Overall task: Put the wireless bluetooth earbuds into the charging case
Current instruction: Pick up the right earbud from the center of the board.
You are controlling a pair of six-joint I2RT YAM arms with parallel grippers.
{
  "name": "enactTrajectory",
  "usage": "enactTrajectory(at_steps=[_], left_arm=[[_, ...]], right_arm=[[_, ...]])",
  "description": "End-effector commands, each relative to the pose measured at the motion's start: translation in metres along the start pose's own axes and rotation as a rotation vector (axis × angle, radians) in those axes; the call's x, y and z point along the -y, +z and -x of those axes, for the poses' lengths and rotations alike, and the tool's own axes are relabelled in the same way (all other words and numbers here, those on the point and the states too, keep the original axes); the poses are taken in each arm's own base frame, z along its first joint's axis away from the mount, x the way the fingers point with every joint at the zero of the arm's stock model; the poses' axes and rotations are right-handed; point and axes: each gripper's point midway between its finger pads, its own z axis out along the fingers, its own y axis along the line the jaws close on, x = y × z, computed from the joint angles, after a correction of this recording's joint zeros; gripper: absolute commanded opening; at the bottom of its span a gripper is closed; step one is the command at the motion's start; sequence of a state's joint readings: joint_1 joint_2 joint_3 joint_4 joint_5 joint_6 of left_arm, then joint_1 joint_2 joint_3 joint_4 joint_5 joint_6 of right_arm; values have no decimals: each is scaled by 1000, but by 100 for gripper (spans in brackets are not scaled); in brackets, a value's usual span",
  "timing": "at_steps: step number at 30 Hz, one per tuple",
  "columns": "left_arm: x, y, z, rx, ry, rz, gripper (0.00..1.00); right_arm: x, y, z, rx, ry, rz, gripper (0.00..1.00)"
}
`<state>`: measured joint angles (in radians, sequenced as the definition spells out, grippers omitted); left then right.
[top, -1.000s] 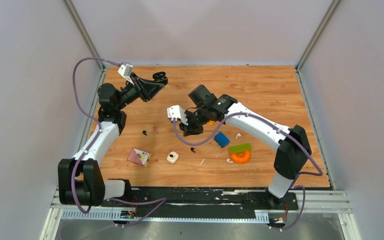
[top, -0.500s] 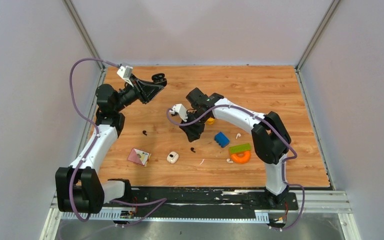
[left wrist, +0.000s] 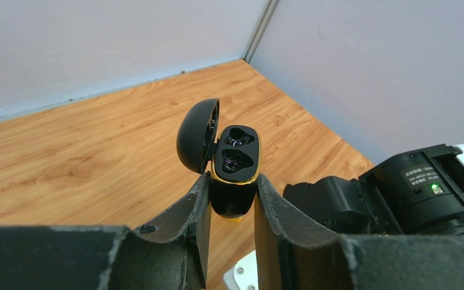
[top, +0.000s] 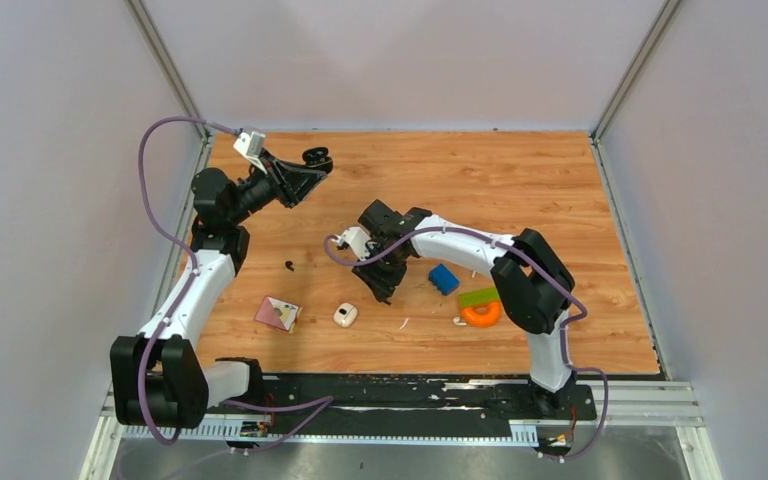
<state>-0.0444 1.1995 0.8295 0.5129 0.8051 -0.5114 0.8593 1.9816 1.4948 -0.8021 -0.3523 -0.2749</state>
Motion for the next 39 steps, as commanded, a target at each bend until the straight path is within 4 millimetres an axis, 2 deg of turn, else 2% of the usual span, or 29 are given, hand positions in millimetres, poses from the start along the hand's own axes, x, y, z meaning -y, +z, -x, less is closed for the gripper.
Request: enactTrajectory(at_steps=[1, 4, 7, 10, 12, 17, 23, 27, 33, 39], left_arm=[[10, -5, 17, 47, 57, -10, 0], [10, -5, 17, 46, 58, -9, 0], [10, -5, 17, 45, 59, -8, 0], [10, -5, 18, 45, 62, -10, 0], [10, -5, 19, 46, 64, -10, 0], [10, -4, 20, 46, 64, -9, 0], [9, -4, 18, 39, 67, -8, 0], [8, -4, 17, 37, 66, -5, 0], [7, -4, 16, 35, 64, -2, 0], [6, -4, 15, 34, 63, 1, 0]], right_arm=[[10, 11, 8, 18, 20, -73, 38], [9, 6, 14, 29, -20, -64, 37], [14, -8, 27, 65, -113, -35, 38], [13, -22, 35, 99, -255, 38, 40], [15, -28, 32, 94, -375, 71, 41], [37, -20, 17, 109, -641, 73, 44], [45, -5, 8, 91, -846, 101, 48], [42, 3, 5, 72, -892, 140, 47], [26, 19, -17, 4, -969, 229, 47], [18, 27, -18, 6, -955, 264, 46]])
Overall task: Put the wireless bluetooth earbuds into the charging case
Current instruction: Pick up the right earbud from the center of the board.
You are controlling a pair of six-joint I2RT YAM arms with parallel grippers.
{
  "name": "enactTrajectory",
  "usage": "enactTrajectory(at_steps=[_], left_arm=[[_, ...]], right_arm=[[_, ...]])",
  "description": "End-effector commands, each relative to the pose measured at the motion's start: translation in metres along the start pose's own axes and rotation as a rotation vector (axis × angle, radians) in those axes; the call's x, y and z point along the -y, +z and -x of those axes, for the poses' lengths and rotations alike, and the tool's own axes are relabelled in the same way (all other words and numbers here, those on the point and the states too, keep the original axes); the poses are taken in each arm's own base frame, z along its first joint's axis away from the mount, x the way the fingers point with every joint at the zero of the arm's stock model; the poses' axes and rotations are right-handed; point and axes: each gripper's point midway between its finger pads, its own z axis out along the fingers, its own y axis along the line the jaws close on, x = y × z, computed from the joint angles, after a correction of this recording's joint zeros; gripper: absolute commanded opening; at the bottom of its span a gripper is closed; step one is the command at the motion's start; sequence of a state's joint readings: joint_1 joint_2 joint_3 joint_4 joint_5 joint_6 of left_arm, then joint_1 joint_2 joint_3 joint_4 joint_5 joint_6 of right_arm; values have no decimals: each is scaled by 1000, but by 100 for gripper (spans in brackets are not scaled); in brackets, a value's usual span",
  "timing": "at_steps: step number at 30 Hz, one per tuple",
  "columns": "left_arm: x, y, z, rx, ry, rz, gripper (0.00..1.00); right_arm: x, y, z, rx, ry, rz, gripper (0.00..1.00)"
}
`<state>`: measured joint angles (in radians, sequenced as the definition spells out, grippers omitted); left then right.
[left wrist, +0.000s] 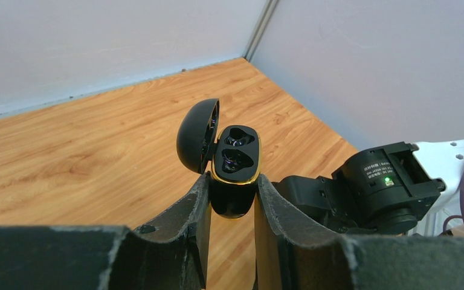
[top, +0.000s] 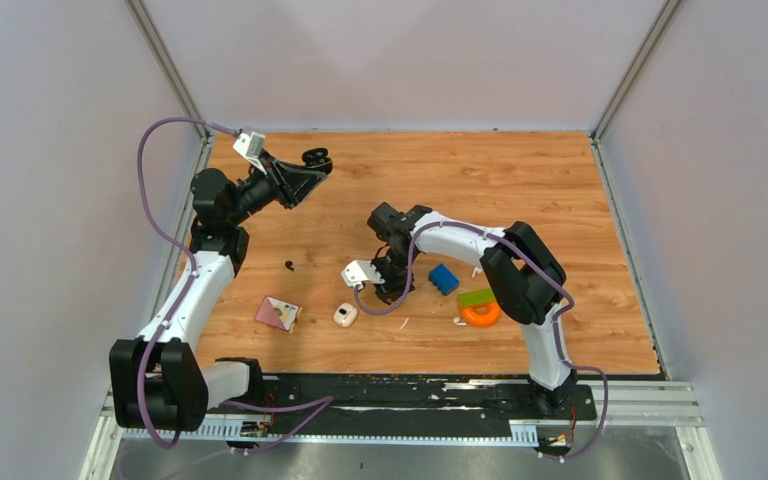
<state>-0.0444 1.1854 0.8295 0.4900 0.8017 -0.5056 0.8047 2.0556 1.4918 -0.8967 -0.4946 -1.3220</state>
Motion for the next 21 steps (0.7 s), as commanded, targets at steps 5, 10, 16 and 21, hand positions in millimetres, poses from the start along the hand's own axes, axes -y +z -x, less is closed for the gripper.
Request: enactTrajectory(at_steps=[5, 10, 16, 21], left_arm=[[2, -1, 14, 36, 59, -3, 0], [2, -1, 13, 37, 57, -2, 0], [2, -1, 10, 34, 50, 1, 0], [1, -2, 10, 35, 49, 1, 0]], right_arm=[[-15, 15, 16, 56, -41, 102, 42], [-18, 21, 23, 64, -12, 111, 41], [-21, 22, 23, 51, 16, 110, 39], [-22, 21, 14, 26, 33, 100, 37]])
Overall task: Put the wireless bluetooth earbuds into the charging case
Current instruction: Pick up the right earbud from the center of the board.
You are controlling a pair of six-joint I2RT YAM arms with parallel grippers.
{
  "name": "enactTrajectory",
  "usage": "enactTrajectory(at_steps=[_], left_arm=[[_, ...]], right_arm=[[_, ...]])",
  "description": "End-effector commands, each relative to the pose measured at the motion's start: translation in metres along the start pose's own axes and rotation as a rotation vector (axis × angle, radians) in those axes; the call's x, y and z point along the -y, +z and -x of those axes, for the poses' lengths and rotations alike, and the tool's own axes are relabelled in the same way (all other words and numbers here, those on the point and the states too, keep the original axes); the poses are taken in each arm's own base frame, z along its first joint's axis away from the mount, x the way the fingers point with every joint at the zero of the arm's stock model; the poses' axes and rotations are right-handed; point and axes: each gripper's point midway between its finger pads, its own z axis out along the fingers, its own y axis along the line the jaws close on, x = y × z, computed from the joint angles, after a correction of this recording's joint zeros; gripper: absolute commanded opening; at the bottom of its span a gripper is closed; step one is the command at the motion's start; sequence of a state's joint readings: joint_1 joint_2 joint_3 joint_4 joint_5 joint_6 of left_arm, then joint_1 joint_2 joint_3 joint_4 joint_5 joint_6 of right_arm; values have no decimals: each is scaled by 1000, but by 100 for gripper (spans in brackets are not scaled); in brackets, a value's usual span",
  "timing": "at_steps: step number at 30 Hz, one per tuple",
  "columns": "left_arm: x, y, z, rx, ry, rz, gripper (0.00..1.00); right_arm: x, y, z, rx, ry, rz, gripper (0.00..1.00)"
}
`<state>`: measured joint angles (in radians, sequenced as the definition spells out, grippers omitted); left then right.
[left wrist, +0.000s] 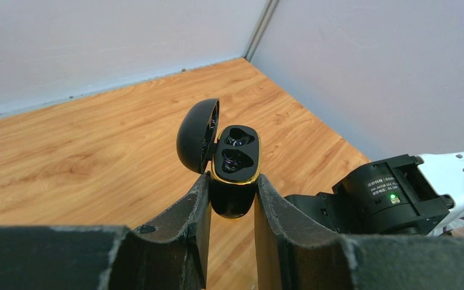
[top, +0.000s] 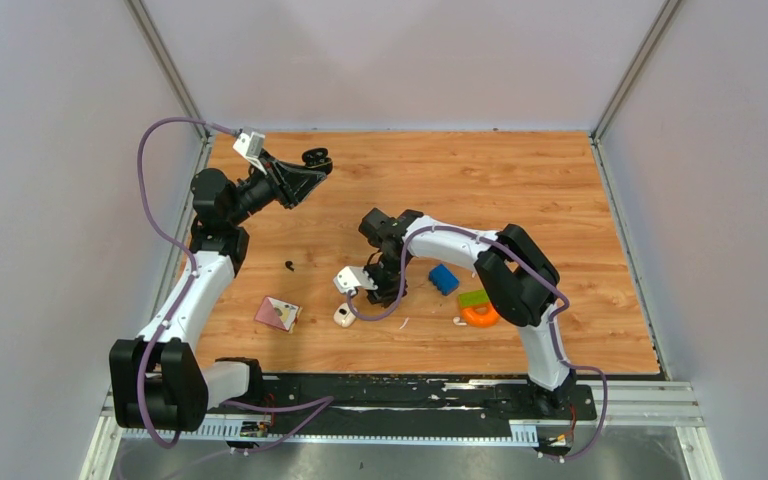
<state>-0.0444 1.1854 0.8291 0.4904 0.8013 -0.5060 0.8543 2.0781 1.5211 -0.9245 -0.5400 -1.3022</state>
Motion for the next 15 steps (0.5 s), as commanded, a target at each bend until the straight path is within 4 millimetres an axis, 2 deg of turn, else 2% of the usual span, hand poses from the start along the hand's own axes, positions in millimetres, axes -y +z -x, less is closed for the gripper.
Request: enactTrajectory(at_steps=[1, 4, 10, 15], left_arm=[[1, -2, 11, 35, 49, 2, 0], [1, -1, 11, 35, 50, 1, 0], [0, -1, 10, 32, 48, 2, 0], [0, 0, 11, 33, 46, 1, 0]], right_arm=[[-11, 9, -12, -17, 47, 42, 36], [-12, 10, -16, -31, 49, 44, 34], [-13, 9, -24, -55, 42, 43, 38], [-11, 8, -30, -73, 33, 22, 32]])
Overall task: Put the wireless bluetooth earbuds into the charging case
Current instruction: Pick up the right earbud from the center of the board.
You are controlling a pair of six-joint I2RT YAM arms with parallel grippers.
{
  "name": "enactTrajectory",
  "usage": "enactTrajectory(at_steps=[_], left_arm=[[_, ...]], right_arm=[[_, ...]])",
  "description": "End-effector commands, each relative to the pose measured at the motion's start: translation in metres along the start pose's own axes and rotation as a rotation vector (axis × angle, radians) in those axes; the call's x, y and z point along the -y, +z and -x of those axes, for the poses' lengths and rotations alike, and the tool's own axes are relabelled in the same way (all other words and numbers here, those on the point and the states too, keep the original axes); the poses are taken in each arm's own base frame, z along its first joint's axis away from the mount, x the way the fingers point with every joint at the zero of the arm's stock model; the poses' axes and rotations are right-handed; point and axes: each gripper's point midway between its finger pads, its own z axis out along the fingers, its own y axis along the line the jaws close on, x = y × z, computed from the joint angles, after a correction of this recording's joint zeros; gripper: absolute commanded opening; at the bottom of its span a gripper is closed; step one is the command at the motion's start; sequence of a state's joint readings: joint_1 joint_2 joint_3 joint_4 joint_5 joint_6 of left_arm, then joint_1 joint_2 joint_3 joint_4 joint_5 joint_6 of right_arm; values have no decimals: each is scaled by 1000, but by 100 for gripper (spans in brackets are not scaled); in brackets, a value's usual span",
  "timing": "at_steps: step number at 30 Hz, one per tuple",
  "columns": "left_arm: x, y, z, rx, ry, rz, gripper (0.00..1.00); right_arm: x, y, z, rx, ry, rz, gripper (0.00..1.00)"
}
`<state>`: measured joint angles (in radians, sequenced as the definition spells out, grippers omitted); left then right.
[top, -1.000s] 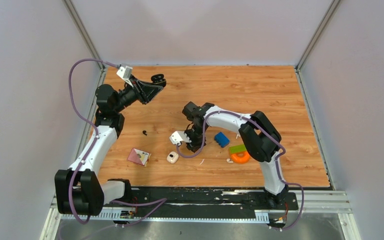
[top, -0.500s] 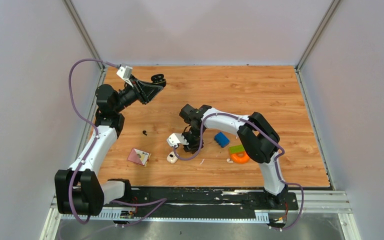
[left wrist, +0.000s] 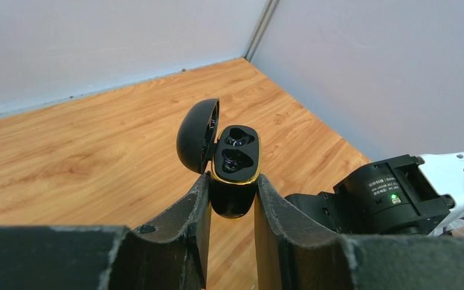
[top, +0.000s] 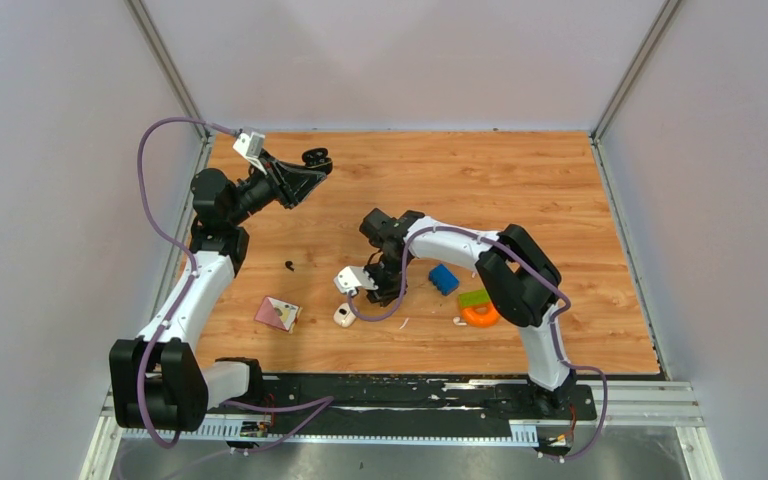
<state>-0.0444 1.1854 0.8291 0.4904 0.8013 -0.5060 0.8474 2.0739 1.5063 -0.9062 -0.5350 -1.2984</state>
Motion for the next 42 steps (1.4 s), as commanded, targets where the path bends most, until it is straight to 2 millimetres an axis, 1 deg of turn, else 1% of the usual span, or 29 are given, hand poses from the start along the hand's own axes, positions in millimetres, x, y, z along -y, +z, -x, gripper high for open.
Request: enactTrajectory(at_steps=[1, 6, 11, 19, 29, 39, 42], left_arm=[[0, 0, 11, 34, 46, 3, 0], [-1, 0, 11, 34, 44, 3, 0], [-2, 1, 11, 37, 45, 4, 0], [-2, 1, 10, 33, 41, 5, 0], [-3, 1, 9, 33, 41, 8, 0], [-5, 1, 8, 30, 39, 15, 0], [-5, 1, 8, 30, 39, 14, 0]], right_arm=[[-11, 8, -26, -72, 25, 25, 31], [0, 4, -30, -87, 32, -40, 34], [3, -1, -37, -90, 63, -66, 36], [-2, 0, -39, -83, 79, -58, 32], [-9, 8, -33, -66, 90, -33, 34], [-5, 13, -33, -64, 117, -55, 30], [-10, 16, -33, -60, 131, -42, 31]])
